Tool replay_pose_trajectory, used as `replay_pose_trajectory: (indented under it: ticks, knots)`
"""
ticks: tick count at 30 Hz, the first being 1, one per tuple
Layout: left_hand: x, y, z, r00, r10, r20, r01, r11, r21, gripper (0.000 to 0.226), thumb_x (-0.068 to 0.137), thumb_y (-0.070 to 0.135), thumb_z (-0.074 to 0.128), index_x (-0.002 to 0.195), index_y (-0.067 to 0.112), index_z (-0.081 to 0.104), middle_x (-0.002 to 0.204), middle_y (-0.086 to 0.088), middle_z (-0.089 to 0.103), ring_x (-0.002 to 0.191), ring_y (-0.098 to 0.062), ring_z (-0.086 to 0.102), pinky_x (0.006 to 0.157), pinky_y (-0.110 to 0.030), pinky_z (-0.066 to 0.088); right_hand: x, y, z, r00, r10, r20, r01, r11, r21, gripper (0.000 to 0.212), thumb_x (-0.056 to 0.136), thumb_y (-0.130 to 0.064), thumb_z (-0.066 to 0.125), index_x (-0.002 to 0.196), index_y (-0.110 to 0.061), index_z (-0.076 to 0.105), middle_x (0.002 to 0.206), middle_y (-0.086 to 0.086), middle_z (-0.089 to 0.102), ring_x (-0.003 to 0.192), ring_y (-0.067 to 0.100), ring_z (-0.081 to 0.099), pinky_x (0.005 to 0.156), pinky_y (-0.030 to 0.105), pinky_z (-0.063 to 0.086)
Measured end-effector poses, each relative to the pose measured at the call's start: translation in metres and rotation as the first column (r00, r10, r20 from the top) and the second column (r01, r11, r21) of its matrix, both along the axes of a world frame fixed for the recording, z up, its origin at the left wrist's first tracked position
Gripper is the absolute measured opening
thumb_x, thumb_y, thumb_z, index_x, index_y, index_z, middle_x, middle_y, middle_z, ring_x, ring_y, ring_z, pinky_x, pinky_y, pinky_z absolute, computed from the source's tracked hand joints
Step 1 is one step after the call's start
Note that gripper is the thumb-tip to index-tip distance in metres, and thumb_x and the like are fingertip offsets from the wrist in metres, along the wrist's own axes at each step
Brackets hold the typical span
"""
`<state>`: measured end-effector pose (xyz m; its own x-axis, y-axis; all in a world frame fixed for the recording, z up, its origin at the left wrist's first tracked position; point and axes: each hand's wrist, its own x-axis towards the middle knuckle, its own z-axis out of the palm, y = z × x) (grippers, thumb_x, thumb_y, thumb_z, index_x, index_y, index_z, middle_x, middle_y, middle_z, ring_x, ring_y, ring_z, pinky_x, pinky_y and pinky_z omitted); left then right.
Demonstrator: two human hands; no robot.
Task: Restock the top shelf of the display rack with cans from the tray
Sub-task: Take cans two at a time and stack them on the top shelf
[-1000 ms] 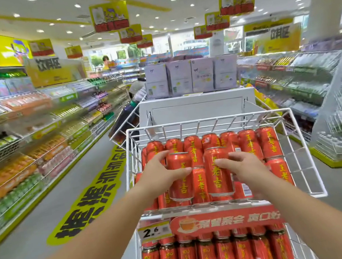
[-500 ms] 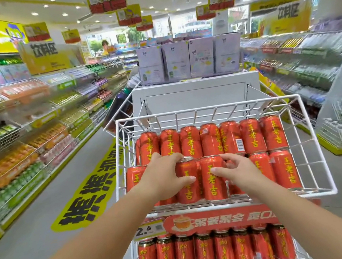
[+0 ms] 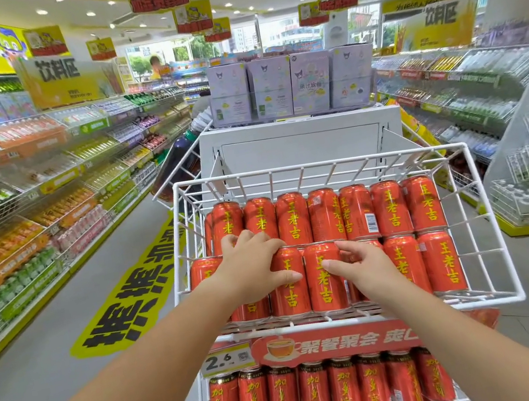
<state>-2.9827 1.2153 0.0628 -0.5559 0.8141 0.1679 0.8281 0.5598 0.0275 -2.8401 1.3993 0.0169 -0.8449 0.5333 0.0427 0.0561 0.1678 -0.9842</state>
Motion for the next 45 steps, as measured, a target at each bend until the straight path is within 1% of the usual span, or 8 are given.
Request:
replay_pose_trajectory:
  ticks: [8,11,14,21,27,35,41,45]
  knots:
    - [0.004,-0.002,-0.002,0.999,0.004,0.049,-0.005,1.0,0.029,0.082,0.083,0.08,0.049,0.148,0.031,0.042,0.142,0.006,0.052,0.136,-0.022,0.037,0.116,-0.051,0.017,0.002,-0.002,0.004,0.995,-0.04,0.096,0.02,0.979,0.204,0.05,0.09,-0.031,0.075,0.136,-0.021,0.057,0.103,-0.021,0.055,0.087,-0.01,0.055,0.056,0.002,0.044]
    - [0.012,-0.005,-0.002,1.0,0.004,0.007,-0.004,1.0,-0.021,0.089,0.086,0.082,0.04,0.155,0.026,0.031,0.153,0.002,0.041,0.143,-0.025,0.03,0.119,-0.052,0.016,0.006,-0.006,0.012,0.99,-0.05,0.133,0.005,0.949,0.317,0.055,0.091,-0.037,0.073,0.14,-0.02,0.055,0.114,-0.017,0.06,0.096,-0.004,0.058,0.075,0.007,0.045]
    - [0.019,-0.01,-0.003,0.998,0.015,-0.066,-0.02,0.997,-0.069,0.096,0.086,0.084,0.031,0.16,0.023,0.017,0.163,-0.002,0.024,0.15,-0.028,0.019,0.121,-0.055,0.015,0.011,-0.004,0.016,0.975,-0.1,0.2,-0.004,0.887,0.461,0.073,0.089,-0.054,0.068,0.15,-0.023,0.043,0.141,-0.002,0.049,0.127,0.018,0.052,0.103,0.034,0.046]
    - [0.035,-0.033,-0.009,0.981,-0.009,-0.191,-0.011,0.995,-0.102,0.103,0.082,0.087,0.026,0.162,0.024,0.007,0.169,-0.007,0.007,0.155,-0.028,0.006,0.122,-0.057,0.012,0.023,-0.007,0.028,0.956,-0.178,0.231,-0.106,0.526,0.844,0.08,0.089,-0.069,0.048,0.153,-0.022,0.036,0.156,-0.002,0.039,0.144,0.019,0.036,0.119,0.045,0.033]
    - [0.055,-0.057,-0.022,0.975,0.032,-0.219,-0.044,0.998,-0.054,0.105,0.081,0.086,0.027,0.162,0.025,0.0,0.17,-0.009,0.001,0.156,-0.032,0.001,0.122,-0.059,0.006,0.038,-0.032,0.022,0.937,-0.244,0.251,-0.189,0.25,0.95,0.09,0.086,-0.076,0.022,0.161,-0.027,0.016,0.17,0.004,0.011,0.156,0.025,0.009,0.125,0.051,0.01]
    - [0.076,-0.105,-0.036,0.974,0.041,-0.224,-0.027,0.998,0.062,0.106,0.079,0.088,0.021,0.163,0.024,0.009,0.17,-0.01,0.005,0.156,-0.035,0.0,0.121,-0.063,0.0,0.066,-0.098,0.003,0.913,-0.291,0.285,-0.222,0.232,0.947,0.087,0.091,-0.074,0.015,0.162,-0.026,0.008,0.171,0.005,-0.003,0.157,0.027,-0.002,0.124,0.055,0.004]
    - [0.081,-0.16,-0.058,0.972,-0.03,-0.232,0.043,0.998,0.05,0.104,0.079,0.083,0.025,0.162,0.022,0.012,0.169,-0.013,0.012,0.156,-0.037,0.006,0.121,-0.065,0.003,0.082,-0.158,-0.023,0.892,-0.335,0.304,-0.232,0.238,0.943,0.085,0.092,-0.072,0.025,0.161,-0.023,0.02,0.169,0.011,0.013,0.155,0.033,0.015,0.122,0.059,0.018]
    - [0.081,-0.197,-0.091,0.975,-0.059,-0.215,0.066,0.997,0.028,0.102,0.08,0.081,0.033,0.158,0.016,0.032,0.163,-0.017,0.031,0.151,-0.041,0.025,0.118,-0.068,0.015,0.089,-0.196,-0.057,0.879,-0.339,0.336,-0.258,0.255,0.932,0.084,0.093,-0.071,0.024,0.16,-0.02,0.024,0.169,0.011,0.014,0.155,0.033,0.015,0.123,0.057,0.019]
